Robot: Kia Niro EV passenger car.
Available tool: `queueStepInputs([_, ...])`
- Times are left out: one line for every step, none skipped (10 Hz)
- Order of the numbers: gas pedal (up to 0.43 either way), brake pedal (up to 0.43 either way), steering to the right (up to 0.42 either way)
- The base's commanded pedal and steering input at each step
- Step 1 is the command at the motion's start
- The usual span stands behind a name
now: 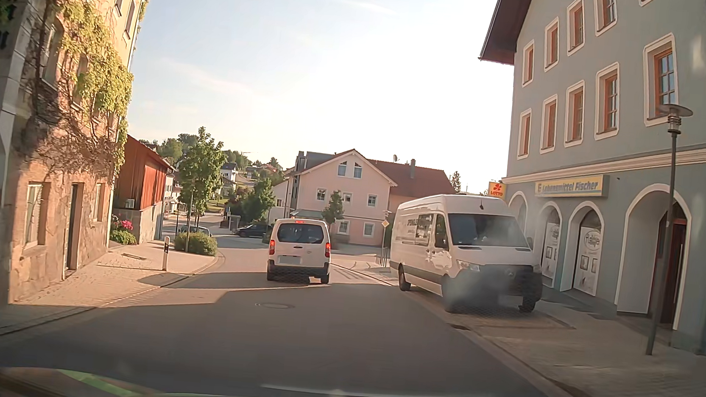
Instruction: Follow the waypoints while adhering to traffic rules and regulations
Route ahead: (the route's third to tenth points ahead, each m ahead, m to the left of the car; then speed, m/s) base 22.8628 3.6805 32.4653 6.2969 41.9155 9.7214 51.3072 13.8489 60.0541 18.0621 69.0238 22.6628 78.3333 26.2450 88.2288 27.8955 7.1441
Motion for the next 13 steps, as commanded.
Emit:
queueStepInputs([0.0,0.0,-0.009])
queueStepInputs([0.0,0.0,-0.014])
queueStepInputs([0.0,0.0,-0.02])
queueStepInputs([0.0,0.0,-0.025])
queueStepInputs([0.0,0.0,-0.028])
queueStepInputs([0.0,0.006,-0.028])
queueStepInputs([0.0,0.006,-0.028])
queueStepInputs([0.0,0.012,-0.028])
queueStepInputs([0.0,0.024,-0.028])
queueStepInputs([0.0,0.067,-0.028])
queueStepInputs([0.0,0.079,-0.028])
queueStepInputs([0.0,0.085,-0.027])
queueStepInputs([0.0,0.085,-0.026])
